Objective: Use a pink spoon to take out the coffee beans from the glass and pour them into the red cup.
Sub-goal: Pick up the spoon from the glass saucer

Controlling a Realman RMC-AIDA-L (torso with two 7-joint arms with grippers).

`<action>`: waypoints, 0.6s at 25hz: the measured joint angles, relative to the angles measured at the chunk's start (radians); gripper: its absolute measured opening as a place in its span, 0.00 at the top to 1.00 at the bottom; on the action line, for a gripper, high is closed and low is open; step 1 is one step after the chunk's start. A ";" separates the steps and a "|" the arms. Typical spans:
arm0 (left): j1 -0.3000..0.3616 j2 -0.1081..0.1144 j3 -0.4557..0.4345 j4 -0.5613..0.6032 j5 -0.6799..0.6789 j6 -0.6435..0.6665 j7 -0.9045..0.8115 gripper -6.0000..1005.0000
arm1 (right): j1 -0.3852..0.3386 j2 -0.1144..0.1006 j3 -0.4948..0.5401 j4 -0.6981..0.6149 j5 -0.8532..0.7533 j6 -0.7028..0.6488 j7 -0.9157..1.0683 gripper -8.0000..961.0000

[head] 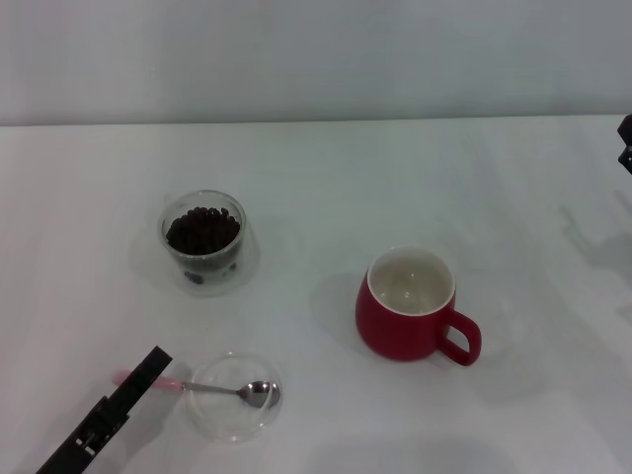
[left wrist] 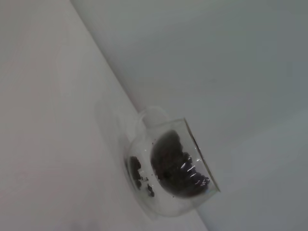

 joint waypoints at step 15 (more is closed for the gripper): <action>0.012 0.000 -0.001 0.006 -0.006 0.012 -0.013 0.79 | -0.015 0.003 -0.005 0.004 -0.002 -0.029 0.002 0.09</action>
